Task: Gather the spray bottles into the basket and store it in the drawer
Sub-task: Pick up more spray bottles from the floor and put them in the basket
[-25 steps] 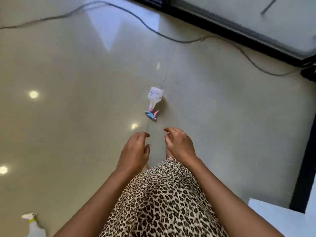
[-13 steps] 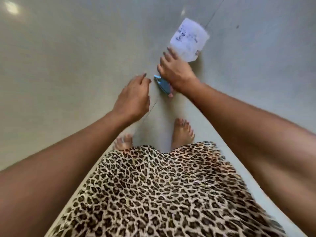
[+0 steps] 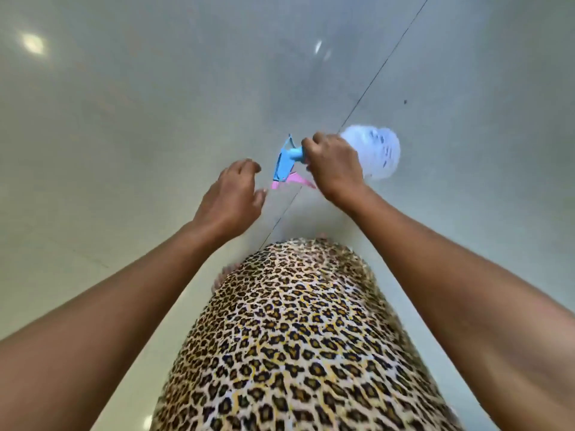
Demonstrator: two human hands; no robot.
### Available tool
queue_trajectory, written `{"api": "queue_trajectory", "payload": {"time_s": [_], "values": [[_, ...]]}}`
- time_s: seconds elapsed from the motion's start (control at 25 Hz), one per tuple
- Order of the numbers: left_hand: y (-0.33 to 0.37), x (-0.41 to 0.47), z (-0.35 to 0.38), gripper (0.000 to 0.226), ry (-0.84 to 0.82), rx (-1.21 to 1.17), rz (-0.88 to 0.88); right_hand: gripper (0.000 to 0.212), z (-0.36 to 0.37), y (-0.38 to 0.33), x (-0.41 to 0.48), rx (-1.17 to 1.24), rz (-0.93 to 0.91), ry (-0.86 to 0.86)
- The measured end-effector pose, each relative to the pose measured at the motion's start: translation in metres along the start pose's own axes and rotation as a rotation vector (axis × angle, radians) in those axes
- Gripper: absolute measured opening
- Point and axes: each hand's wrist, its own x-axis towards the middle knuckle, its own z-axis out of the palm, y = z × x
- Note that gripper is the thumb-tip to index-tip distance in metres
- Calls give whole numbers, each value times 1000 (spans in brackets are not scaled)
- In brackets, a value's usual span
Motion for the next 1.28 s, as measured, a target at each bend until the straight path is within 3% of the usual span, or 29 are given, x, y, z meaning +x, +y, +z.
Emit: {"api": "queue_trajectory", "payload": {"time_s": [0.2, 0.4, 0.68, 0.8, 0.92, 1.08, 1.28], "values": [[84, -67, -98, 45, 148, -181, 62, 31, -124, -36, -72, 365, 153, 329], [191, -158, -229, 22, 333, -269, 271, 39, -288, -72, -184, 547, 176, 560], [330, -312, -325, 15, 264, -300, 746, 36, -427, -88, -408, 717, 370, 838], [378, -374, -331, 15, 230, -304, 876, 40, -445, -101, -500, 806, 441, 1041], [407, -446, -310, 16, 111, -320, 1033, 30, -435, -125, -594, 764, 495, 1174], [416, -549, -255, 23, -65, -310, 1181, 19, -384, -167, -716, 723, 665, 1304], [429, -688, -165, 24, -339, -176, 1420, 26, -307, -225, -876, 743, 982, 1372]]}}
